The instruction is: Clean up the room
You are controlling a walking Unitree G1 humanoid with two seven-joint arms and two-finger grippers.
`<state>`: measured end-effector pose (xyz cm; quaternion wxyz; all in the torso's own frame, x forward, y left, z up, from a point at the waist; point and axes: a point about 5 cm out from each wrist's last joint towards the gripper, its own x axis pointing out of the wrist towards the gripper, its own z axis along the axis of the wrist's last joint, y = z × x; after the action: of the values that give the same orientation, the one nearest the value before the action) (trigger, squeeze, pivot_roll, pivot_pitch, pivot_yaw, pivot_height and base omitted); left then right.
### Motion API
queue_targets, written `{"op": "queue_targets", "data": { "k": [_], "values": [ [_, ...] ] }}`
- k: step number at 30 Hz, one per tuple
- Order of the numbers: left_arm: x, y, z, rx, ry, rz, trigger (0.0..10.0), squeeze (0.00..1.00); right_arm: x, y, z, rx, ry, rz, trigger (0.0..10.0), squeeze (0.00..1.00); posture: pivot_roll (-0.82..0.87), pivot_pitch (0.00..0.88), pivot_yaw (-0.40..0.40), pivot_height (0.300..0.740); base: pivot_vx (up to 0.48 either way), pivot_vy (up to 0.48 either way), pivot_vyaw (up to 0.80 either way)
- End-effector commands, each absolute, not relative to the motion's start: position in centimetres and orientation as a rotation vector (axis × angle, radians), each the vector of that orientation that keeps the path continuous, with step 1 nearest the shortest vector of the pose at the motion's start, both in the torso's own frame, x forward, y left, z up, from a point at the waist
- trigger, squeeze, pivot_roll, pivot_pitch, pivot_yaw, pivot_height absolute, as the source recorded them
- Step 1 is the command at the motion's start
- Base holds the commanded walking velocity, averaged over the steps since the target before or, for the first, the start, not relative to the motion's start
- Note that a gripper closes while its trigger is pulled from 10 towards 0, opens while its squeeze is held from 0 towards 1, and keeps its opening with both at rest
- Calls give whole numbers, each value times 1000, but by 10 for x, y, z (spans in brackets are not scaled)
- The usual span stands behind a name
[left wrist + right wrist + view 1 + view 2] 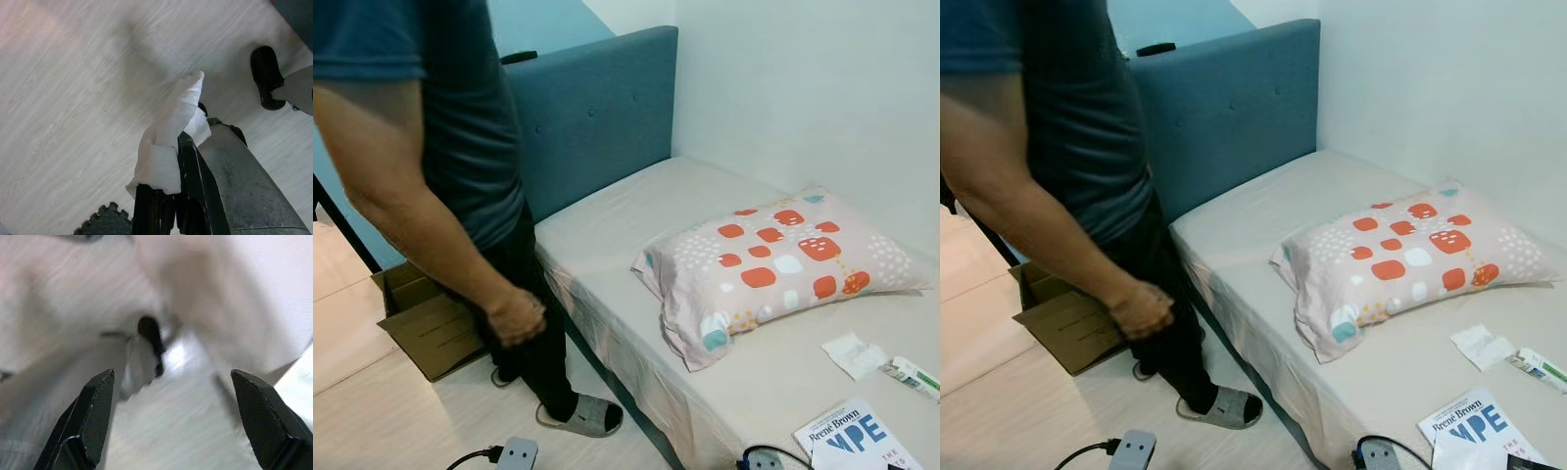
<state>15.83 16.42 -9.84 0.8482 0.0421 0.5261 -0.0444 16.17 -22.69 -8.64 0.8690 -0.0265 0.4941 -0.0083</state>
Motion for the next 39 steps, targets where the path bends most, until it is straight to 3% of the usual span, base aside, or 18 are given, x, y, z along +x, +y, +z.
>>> {"op": "queue_targets", "data": {
  "k": [1, 11, 39],
  "values": [
    [155, 168, -100, 87, 1121, -78, 10000, 0, 168, -225, -84, -43, 1014, -22, 10000, 0, -190, 0, 21, 740, 0, 0, 0],
    [154, 173, -100, 81, 1122, -57, 10000, 0, 172, -215, -84, -41, 1012, 4, 10000, 0, -175, 0, 22, 740, 0, 0, 0],
    [156, 173, -99, 88, 1119, -67, 10000, 0, 157, -218, -91, -48, 1068, -34, 10000, 0, -190, 0, 40, 740, 0, 0, -788]
  ]
}}
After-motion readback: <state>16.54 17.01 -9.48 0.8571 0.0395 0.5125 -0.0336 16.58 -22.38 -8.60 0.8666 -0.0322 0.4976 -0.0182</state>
